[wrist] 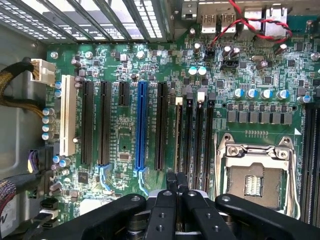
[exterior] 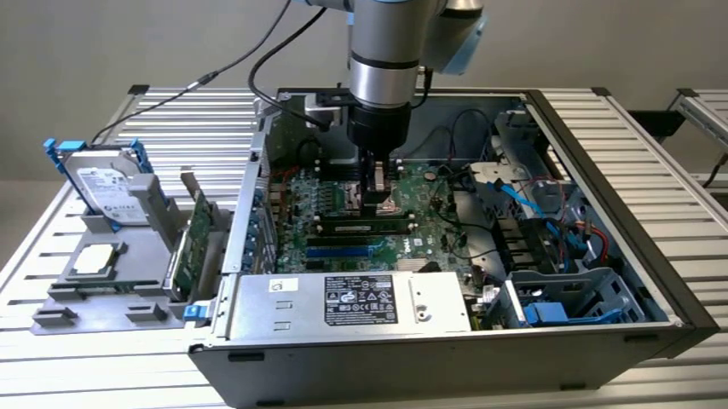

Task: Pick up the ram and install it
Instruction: 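Press down the ram until it locks into place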

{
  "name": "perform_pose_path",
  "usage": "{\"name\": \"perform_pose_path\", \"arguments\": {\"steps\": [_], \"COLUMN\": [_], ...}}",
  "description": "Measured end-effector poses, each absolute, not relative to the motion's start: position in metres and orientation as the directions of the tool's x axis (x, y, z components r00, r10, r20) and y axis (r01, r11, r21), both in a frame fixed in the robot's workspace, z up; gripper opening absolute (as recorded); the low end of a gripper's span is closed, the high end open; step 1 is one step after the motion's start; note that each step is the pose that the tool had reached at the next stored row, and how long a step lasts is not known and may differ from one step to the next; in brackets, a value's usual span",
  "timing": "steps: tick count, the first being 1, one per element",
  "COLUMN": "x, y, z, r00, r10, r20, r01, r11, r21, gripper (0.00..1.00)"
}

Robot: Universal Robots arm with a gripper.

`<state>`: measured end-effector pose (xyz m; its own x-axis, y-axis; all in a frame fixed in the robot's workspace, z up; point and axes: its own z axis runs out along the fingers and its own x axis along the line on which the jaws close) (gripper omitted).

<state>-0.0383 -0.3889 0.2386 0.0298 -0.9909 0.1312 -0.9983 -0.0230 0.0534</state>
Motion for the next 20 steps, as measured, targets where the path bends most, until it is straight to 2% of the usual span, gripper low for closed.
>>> {"name": "perform_pose_path", "arguments": {"steps": [20], "x": [-0.0383], "y": [-0.3894], "z": [0.2388], "r00": [-0.003], "r10": [-0.991], "r20": [0.132], "r01": [-0.999], "r11": [0.010], "r21": [0.054], "gripper": [0.11]}}
